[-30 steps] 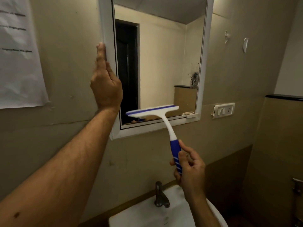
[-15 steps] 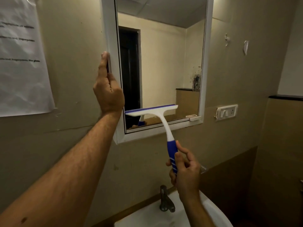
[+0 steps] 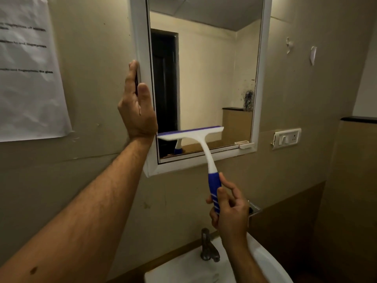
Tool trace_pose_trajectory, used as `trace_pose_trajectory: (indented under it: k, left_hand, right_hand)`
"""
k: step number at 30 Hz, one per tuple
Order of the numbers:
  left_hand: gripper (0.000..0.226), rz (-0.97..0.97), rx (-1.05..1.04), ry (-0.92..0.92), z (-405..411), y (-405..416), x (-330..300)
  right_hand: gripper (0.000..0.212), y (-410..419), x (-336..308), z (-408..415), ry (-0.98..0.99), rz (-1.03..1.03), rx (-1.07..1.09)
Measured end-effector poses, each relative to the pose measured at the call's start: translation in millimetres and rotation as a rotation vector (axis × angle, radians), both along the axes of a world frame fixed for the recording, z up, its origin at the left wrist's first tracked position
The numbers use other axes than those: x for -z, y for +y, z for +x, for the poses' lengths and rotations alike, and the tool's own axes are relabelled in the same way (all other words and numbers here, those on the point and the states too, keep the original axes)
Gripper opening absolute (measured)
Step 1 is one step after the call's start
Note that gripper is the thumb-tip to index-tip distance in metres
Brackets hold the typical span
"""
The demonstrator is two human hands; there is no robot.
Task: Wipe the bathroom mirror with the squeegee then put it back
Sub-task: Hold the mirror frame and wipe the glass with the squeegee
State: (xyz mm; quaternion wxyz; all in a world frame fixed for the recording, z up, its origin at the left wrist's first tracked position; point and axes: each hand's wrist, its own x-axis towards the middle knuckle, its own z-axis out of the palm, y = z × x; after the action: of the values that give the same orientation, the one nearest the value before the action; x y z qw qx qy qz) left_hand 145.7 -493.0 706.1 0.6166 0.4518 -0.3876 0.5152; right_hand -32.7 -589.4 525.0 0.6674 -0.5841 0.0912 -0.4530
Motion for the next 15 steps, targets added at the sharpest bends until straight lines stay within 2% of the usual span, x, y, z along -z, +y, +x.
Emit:
trace_pose_trajectory:
  k: [3,8,12,15]
  left_hand:
    - [0.083,-0.005,0.014,0.0,-4.2,1.5,0.4]
    - [0.09,0.01,0.022,0.009,-6.9,2.6,0.9]
    - [0.087,0.027,-0.009,0.033,-5.7,1.3,1.0]
    - [0.07,0.013,-0.034,0.034,-1.2,-0.2,0.6]
  right_hand:
    - [0.033,0.8,6.6,-5.6,0.0,0.011,0.005]
    - [0.034,-4.5,-27.9,3.2,-0.049,-0.029,-0.024]
    - [0.034,-3.4,-27.7,10.1,-0.051,-0.051,-0.043]
    - [0.033,-0.3,3.7,6.1,-0.002,-0.001,-0.043]
